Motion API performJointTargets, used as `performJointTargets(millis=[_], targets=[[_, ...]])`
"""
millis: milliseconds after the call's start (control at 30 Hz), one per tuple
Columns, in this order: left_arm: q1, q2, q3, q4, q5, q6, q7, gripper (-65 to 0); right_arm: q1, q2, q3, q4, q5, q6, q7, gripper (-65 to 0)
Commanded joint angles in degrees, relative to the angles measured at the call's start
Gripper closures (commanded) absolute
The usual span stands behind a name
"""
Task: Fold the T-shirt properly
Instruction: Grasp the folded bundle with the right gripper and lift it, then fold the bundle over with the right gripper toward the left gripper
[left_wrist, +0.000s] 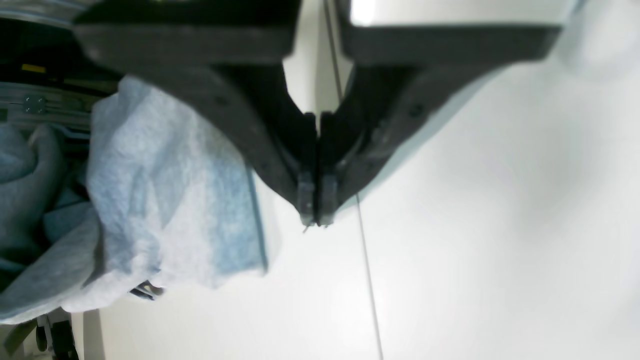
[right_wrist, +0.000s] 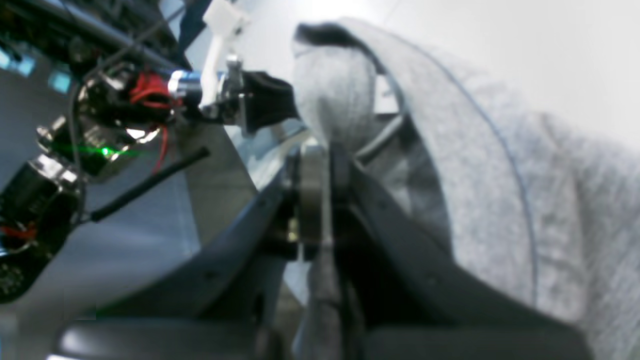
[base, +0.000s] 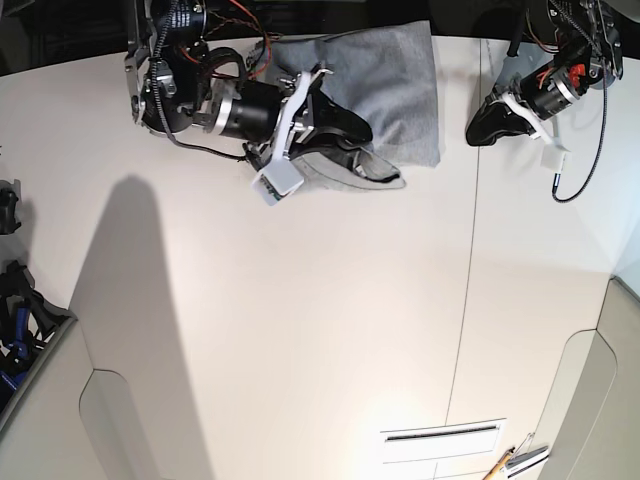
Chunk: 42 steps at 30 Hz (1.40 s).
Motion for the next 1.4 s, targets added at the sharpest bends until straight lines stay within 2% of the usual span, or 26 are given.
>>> performJointTargets(millis=[0,167,367,433,533,600,700,800,933,1067,1167,1367], targets=[[0.96,0.15,0.42,-1.05,4.59,2.56,4.63,0.0,0.79,-0.2,-1.11,1.01,0.94,0.22,1.55,0.0],[0.96,-0.31,0.39,-1.03,4.63,2.54,6.69,0.0,1.64,-0.17,-4.2,1.01,-3.39,-0.42,1.99,0.0],[0.98,-4.22,-1.77,-0.9,4.35,2.51,8.5,0.0,1.64,-0.17,-4.13,1.01,-9.73,-1.49,3.5,0.0],[1.07,-5.29,-3.91,-0.9,1.77,2.49,11.98,0.0,1.64,-0.17,-4.13,1.01,-9.7,-1.92,3.5,0.0],[1.51,-6.05,-7.02,-0.9,-5.99,1.03,20.52,0.0,1.64,-0.17,-4.13,1.01,-9.66,-1.9,3.72,0.0],[2.97,-6.36,-7.98,-0.9,-10.8,0.86,23.34,0.0,1.64,-0.17,-4.15,1.01,-9.64,-1.9,3.72,0.0],[6.08,-6.6,-7.93,-0.9,-15.76,0.86,24.3,0.0,1.64,-0.2,-4.15,1.01,-9.2,-1.9,3.87,0.0],[8.0,-6.01,-7.54,-0.9,-19.15,0.86,25.18,0.0,1.62,-0.2,-4.15,1.01,-6.1,-1.9,3.87,0.0],[7.61,-4.04,-7.45,-0.9,-19.43,0.86,25.09,0.0,1.62,-0.63,-4.15,1.01,-2.51,-1.86,3.85,0.0],[7.48,-2.67,-6.58,-0.9,-20.17,0.86,24.87,0.0,1.64,-2.67,-4.35,1.01,-1.27,-1.86,3.87,0.0],[7.43,-2.71,-3.43,-0.9,-20.72,0.86,24.52,0.0,1.64,-3.72,-5.73,1.01,-1.31,-1.84,3.89,0.0],[5.51,-2.69,1.6,-0.92,-20.63,0.86,23.54,0.0,1.64,-3.72,-10.29,1.01,-3.52,-1.84,4.02,0.0]])
